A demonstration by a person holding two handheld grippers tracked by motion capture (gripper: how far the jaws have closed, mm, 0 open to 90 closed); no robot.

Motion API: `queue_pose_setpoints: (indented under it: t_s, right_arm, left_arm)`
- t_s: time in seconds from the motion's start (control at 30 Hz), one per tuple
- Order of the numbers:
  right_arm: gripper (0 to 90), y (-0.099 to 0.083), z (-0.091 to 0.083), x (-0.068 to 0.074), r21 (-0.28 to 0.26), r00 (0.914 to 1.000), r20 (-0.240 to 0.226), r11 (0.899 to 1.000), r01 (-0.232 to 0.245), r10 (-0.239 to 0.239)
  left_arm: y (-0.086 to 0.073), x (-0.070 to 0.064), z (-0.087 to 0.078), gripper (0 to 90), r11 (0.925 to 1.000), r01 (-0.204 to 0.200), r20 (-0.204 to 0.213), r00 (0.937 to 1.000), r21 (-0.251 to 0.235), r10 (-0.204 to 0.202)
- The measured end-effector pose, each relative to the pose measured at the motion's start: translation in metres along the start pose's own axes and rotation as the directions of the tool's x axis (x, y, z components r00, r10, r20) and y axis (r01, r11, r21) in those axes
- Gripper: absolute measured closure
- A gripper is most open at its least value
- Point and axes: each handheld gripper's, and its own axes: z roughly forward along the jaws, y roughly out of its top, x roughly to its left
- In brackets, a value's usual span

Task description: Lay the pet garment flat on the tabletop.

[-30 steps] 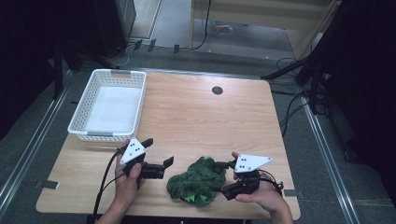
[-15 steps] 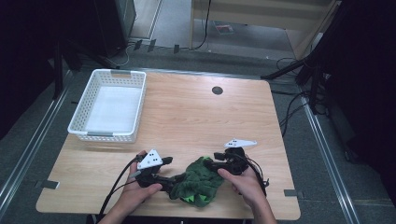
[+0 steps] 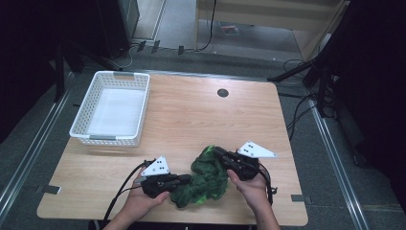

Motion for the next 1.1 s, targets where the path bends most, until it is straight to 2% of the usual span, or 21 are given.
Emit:
queue_pose_setpoints:
  t_s: [0.07, 0.13, 0.17, 0.27, 0.3, 0.37, 0.43, 0.57, 0.6, 0.63, 0.67, 0.7, 0.73, 0.77, 0.8, 0.83, 0.87, 0.9, 0.97, 1.03, 1.1]
  right_arm:
    - [85.1, 0.006, -0.010, 0.000, -0.114, 0.9999, -0.006, 0.993, -0.014, 0.014]
    - [85.0, 0.008, -0.012, -0.002, -0.131, 0.9997, 0.006, 0.991, -0.022, 0.023]
    - [84.5, 0.007, -0.015, -0.013, -0.077, 0.9981, 0.012, 0.995, -0.059, 0.060]
    - [84.4, -0.001, -0.016, -0.021, 0.001, 0.9934, 0.113, 1.000, -0.018, 0.017]
    - [83.8, -0.014, -0.017, -0.037, 0.136, 0.9858, 0.167, 0.990, -0.040, 0.017]
    - [82.4, -0.024, -0.023, -0.050, 0.190, 0.9765, 0.210, 0.978, -0.089, 0.048]
    - [75.2, -0.026, -0.032, -0.062, 0.209, 0.9717, 0.207, 0.965, -0.158, 0.114]
    - [55.1, -0.020, -0.044, -0.069, 0.150, 0.9631, 0.214, 0.969, -0.197, 0.163]
    - [43.9, -0.011, -0.053, -0.070, 0.056, 0.9440, 0.233, 0.966, -0.253, 0.234]
    - [40.9, -0.009, -0.053, -0.071, 0.028, 0.9283, 0.244, 0.955, -0.296, 0.280]
    - [40.9, -0.009, -0.053, -0.071, 0.028, 0.9283, 0.244, 0.955, -0.296, 0.280]
    - [32.2, -0.009, -0.048, -0.073, 0.021, 0.9069, 0.268, 0.939, -0.343, 0.325]
    - [32.2, -0.009, -0.048, -0.073, 0.021, 0.9069, 0.268, 0.939, -0.343, 0.325]
    - [28.6, -0.014, -0.034, -0.075, 0.091, 0.8774, 0.352, 0.921, -0.379, 0.326]
    - [28.6, -0.014, -0.034, -0.075, 0.091, 0.8774, 0.352, 0.921, -0.379, 0.326]
    - [30.5, -0.021, -0.023, -0.077, 0.126, 0.8555, 0.406, 0.907, -0.401, 0.321]
    - [30.5, -0.021, -0.023, -0.077, 0.126, 0.8555, 0.406, 0.907, -0.401, 0.321]
    - [51.3, -0.028, -0.012, -0.080, 0.172, 0.8368, 0.453, 0.891, -0.421, 0.307]
    - [71.8, -0.033, -0.007, -0.082, 0.171, 0.8244, 0.475, 0.886, -0.430, 0.308]
    - [82.9, -0.032, -0.008, -0.083, 0.132, 0.8454, 0.425, 0.902, -0.412, 0.324]
    - [84.8, -0.027, -0.009, -0.079, 0.089, 0.8714, 0.396, 0.933, -0.350, 0.289]
  left_arm:
    - [0.004, -0.003, -0.008, 90.0, 0.9979, -0.029, -0.029, 0.9992, -0.059, 0.027]
    - [0.005, -0.003, -0.012, 90.0, 0.9959, -0.035, -0.041, 0.9987, -0.083, 0.032]
    - [0.006, -0.002, -0.015, 90.0, 0.9949, -0.035, -0.046, 0.9984, -0.095, 0.031]
    - [0.004, 0.007, -0.017, 90.0, 0.9973, -0.004, -0.041, 0.9992, -0.073, 0.001]
    - [0.001, 0.013, -0.015, 90.0, 0.9986, 0.039, -0.020, 0.9990, -0.035, -0.040]
    - [-0.002, 0.017, -0.012, 90.0, 0.9990, 0.045, 0.000, 0.9990, 0.005, -0.045]
    - [-0.002, 0.018, -0.010, 89.4, 0.9985, 0.054, -0.007, 0.9985, 0.011, -0.054]
    - [0.000, 0.018, -0.008, 63.2, 0.9953, 0.095, -0.095, 0.9908, -0.020, -0.096]
    - [0.000, 0.019, -0.007, 57.5, 0.9931, 0.113, -0.099, 0.9883, -0.031, -0.116]
    - [0.000, 0.020, -0.005, 52.7, 0.9898, 0.137, -0.102, 0.9849, -0.039, -0.140]
    - [0.000, 0.021, -0.002, 52.7, 0.9879, 0.151, -0.116, 0.9812, -0.034, -0.154]
    - [0.000, 0.022, 0.006, 46.3, 0.9845, 0.175, -0.128, 0.9763, -0.009, -0.175]
    - [0.000, 0.022, 0.006, 45.1, 0.9845, 0.175, -0.128, 0.9763, -0.009, -0.175]
    - [-0.001, 0.021, 0.015, 43.3, 0.9822, 0.187, -0.121, 0.9756, 0.018, -0.183]
    - [-0.001, 0.021, 0.015, 43.6, 0.9822, 0.187, -0.121, 0.9756, 0.018, -0.183]
    - [-0.001, 0.018, 0.021, 46.9, 0.9826, 0.180, -0.125, 0.9769, 0.047, -0.173]
    - [-0.001, 0.018, 0.021, 53.0, 0.9826, 0.180, -0.125, 0.9769, 0.047, -0.173]
    - [-0.001, 0.013, 0.028, 62.0, 0.9836, 0.156, -0.110, 0.9831, 0.090, -0.146]
    - [-0.002, 0.008, 0.033, 79.3, 0.9830, 0.118, -0.072, 0.9915, 0.141, -0.108]
    - [-0.004, 0.004, 0.036, 88.6, 0.9771, 0.084, 0.009, 0.9961, 0.195, -0.088]
    - [-0.005, 0.002, 0.038, 90.0, 0.9698, 0.055, 0.047, 0.9966, 0.237, -0.068]
